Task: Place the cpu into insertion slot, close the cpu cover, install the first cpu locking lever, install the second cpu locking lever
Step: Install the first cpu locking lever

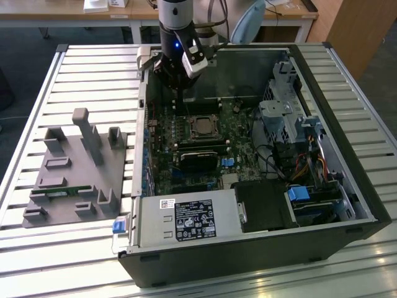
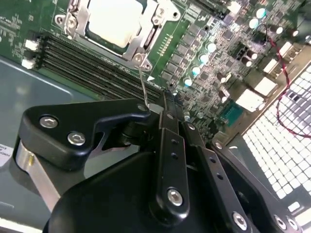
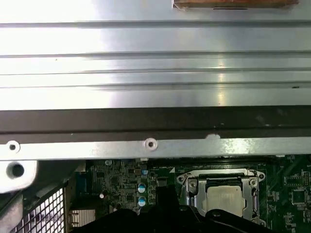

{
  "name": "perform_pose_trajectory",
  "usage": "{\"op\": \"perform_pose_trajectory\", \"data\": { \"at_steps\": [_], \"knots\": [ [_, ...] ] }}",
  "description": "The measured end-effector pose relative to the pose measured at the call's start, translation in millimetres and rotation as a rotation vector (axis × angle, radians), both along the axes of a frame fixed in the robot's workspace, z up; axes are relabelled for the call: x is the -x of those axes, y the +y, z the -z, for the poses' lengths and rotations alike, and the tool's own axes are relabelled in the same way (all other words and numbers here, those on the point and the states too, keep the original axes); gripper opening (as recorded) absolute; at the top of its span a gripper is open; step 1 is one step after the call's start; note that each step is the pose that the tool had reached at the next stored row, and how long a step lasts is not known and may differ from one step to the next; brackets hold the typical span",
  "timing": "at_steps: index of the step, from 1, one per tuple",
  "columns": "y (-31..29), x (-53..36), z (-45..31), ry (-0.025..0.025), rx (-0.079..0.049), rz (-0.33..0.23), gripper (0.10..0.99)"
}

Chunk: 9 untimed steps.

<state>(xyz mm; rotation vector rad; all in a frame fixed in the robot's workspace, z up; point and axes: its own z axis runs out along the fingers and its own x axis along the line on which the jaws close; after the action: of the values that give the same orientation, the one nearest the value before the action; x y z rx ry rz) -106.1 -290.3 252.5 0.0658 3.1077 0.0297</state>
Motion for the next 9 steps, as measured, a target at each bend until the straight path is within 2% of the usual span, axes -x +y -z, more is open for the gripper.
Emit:
{"op": "perform_pose_trajectory", "data": {
  "at_steps": [3,9],
  "knots": [
    [0.4,-3.7,0.4,0.0000,0.000,0.000,0.106],
    [1.3,-20.1,2.1,0.0006,0.000,0.000,0.106]
  ]
}}
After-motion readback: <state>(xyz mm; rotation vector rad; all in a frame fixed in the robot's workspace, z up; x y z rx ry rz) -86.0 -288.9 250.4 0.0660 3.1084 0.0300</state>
